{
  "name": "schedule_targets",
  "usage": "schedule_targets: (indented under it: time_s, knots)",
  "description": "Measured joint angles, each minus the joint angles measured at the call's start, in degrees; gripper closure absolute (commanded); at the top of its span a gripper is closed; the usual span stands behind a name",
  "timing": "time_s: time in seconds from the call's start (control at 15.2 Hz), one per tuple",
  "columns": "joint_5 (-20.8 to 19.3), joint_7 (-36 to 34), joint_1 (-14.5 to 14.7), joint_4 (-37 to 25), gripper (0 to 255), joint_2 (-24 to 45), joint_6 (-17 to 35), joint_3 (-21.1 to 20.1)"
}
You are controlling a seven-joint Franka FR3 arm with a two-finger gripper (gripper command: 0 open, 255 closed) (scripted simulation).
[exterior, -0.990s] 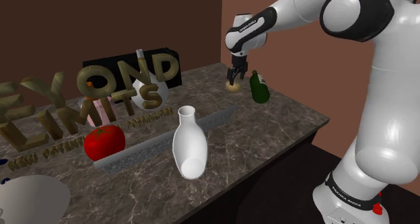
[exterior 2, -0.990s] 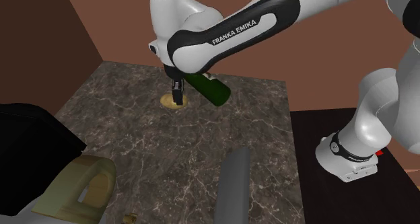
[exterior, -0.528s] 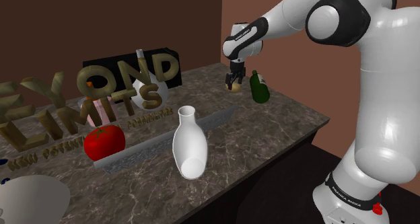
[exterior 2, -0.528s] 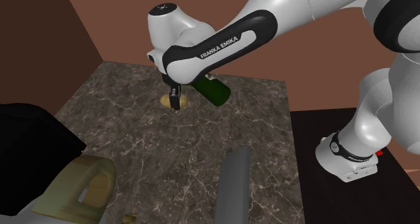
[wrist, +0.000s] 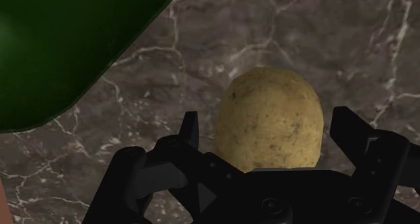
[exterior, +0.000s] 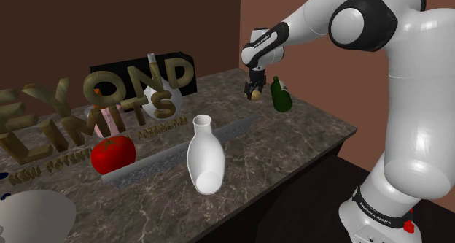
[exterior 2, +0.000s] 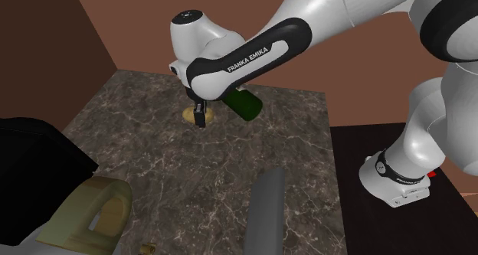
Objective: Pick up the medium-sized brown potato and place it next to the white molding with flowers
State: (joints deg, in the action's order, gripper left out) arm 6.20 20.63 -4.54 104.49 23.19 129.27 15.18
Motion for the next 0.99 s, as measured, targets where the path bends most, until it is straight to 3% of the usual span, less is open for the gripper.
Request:
schedule_targets:
  time_s: [0.07, 0.99]
  knots:
    - [0.0, 0.0, 0.0, 0.0, 255, 0.0, 0.0, 0.0]
    - [-0.43, -0.24, 0.15, -0.61, 255, -1.25, -1.81, 0.21]
